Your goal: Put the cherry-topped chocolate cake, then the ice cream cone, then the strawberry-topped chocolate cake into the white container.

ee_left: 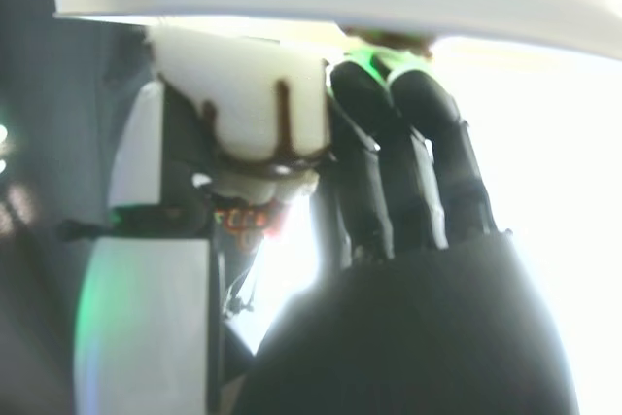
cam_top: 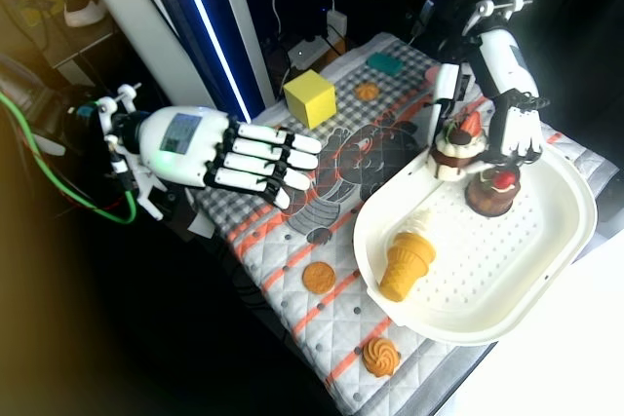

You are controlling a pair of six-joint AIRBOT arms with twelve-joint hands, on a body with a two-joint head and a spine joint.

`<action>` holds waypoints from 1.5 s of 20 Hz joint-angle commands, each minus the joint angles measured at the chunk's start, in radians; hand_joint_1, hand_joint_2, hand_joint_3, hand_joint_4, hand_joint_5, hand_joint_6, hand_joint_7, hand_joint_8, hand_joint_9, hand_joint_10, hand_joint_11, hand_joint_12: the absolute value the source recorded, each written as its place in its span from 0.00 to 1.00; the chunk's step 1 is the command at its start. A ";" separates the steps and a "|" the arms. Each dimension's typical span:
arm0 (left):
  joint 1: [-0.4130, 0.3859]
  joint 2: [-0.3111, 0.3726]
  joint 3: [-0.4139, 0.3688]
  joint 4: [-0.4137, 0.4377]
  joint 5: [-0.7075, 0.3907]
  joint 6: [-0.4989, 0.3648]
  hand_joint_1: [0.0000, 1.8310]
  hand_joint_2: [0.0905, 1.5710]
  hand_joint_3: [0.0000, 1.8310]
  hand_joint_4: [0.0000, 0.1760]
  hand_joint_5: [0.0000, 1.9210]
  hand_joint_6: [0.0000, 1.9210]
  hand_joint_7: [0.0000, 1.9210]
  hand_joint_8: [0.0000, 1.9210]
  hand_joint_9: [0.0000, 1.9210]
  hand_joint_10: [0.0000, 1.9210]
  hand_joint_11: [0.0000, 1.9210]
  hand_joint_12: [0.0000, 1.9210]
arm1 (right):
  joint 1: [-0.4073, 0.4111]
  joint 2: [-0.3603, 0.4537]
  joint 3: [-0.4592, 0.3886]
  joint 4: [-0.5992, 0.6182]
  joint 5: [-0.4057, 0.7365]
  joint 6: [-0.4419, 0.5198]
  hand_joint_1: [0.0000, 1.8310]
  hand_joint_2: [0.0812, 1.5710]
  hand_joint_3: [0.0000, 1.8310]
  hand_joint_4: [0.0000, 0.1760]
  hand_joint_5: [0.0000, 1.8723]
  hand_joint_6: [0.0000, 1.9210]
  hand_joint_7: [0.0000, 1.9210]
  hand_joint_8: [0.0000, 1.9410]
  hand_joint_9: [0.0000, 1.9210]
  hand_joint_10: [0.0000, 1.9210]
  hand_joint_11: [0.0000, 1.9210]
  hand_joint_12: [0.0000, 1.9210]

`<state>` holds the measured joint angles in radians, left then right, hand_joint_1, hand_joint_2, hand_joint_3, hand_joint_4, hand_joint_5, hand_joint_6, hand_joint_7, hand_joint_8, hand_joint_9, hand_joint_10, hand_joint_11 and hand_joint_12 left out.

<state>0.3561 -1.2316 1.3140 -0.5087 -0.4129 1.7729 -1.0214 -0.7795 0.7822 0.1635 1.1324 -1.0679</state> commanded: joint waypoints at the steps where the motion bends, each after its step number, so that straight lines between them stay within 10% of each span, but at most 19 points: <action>1: -0.014 0.003 0.004 0.008 -0.102 -0.005 0.55 0.70 0.00 0.19 0.08 0.36 0.08 0.49 0.02 0.69 0.00 0.98 | 0.001 0.001 0.003 -0.002 0.125 0.008 0.27 0.80 0.00 0.00 0.00 0.00 0.00 0.00 0.00 0.16 0.00 0.54; 5: -0.009 0.015 -0.019 0.018 -0.127 -0.005 0.50 0.66 0.00 0.49 0.02 0.32 0.03 0.39 0.00 0.62 0.00 0.96 | -0.001 0.000 0.003 0.000 0.130 0.008 0.27 0.80 0.00 0.00 0.00 0.00 0.01 0.00 0.00 0.17 0.00 0.53; 8: -0.006 0.036 -0.046 0.032 -0.153 -0.005 0.49 0.65 0.00 0.90 0.00 0.30 0.00 0.33 0.00 0.65 0.01 1.00 | -0.001 0.000 0.003 0.002 0.133 0.010 0.28 0.79 0.00 0.00 0.00 0.00 0.00 0.00 0.00 0.16 0.00 0.51; 10: 0.006 0.069 -0.086 0.050 -0.199 -0.005 0.51 0.63 0.00 0.68 0.01 0.29 0.00 0.35 0.00 0.63 0.00 1.00 | -0.001 0.000 0.002 0.002 0.135 0.011 0.27 0.80 0.00 0.00 0.00 0.00 0.00 0.00 0.00 0.17 0.00 0.53; 13: 0.036 0.144 -0.173 0.083 -0.305 -0.006 0.50 0.65 0.00 0.87 0.00 0.21 0.00 0.11 0.00 0.37 0.00 0.85 | -0.001 0.001 -0.002 0.002 0.138 0.011 0.27 0.79 0.00 0.00 0.00 0.00 0.01 0.00 0.00 0.20 0.00 0.56; 16: 0.086 0.225 -0.269 0.135 -0.433 -0.034 0.45 0.67 0.00 0.59 0.01 0.07 0.00 0.02 0.00 0.13 0.00 0.70 | -0.001 0.007 -0.008 0.002 0.140 0.011 0.28 0.79 0.00 0.00 0.00 0.00 0.01 0.00 0.00 0.21 0.00 0.57; 18: 0.144 0.276 -0.320 0.171 -0.548 -0.110 0.43 0.67 0.00 0.96 0.01 0.06 0.01 0.01 0.00 0.09 0.00 0.55 | -0.001 0.013 -0.012 0.002 0.147 0.011 0.26 0.79 0.00 0.00 0.00 0.00 0.02 0.00 0.00 0.21 0.00 0.56; 19: 0.178 0.299 -0.336 0.184 -0.597 -0.154 0.40 0.67 0.00 0.99 0.00 0.04 0.01 0.01 0.00 0.10 0.00 0.52 | -0.001 0.016 -0.014 0.002 0.151 0.011 0.26 0.79 0.00 0.00 0.00 0.00 0.02 0.00 0.00 0.21 0.00 0.56; 22: 0.285 0.367 -0.389 0.201 -0.761 -0.270 0.39 0.69 0.00 0.99 0.01 0.01 0.04 0.01 0.04 0.08 0.00 0.43 | -0.001 0.025 -0.017 0.003 0.172 0.011 0.32 0.80 0.00 0.13 0.00 0.00 0.01 0.00 0.00 0.19 0.00 0.49; 30: 0.517 0.457 -0.508 0.177 -1.083 -0.295 0.26 0.81 0.00 0.89 0.00 0.00 0.03 0.00 0.07 0.01 0.00 0.38 | -0.001 0.058 -0.032 0.042 0.269 -0.025 0.31 0.81 0.00 0.00 0.00 0.00 0.00 0.00 0.00 0.14 0.00 0.62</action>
<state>0.8845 -0.7822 0.8024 -0.3386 -1.3380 1.4872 -1.0275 -0.7277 0.7502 0.2146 1.2526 -1.0931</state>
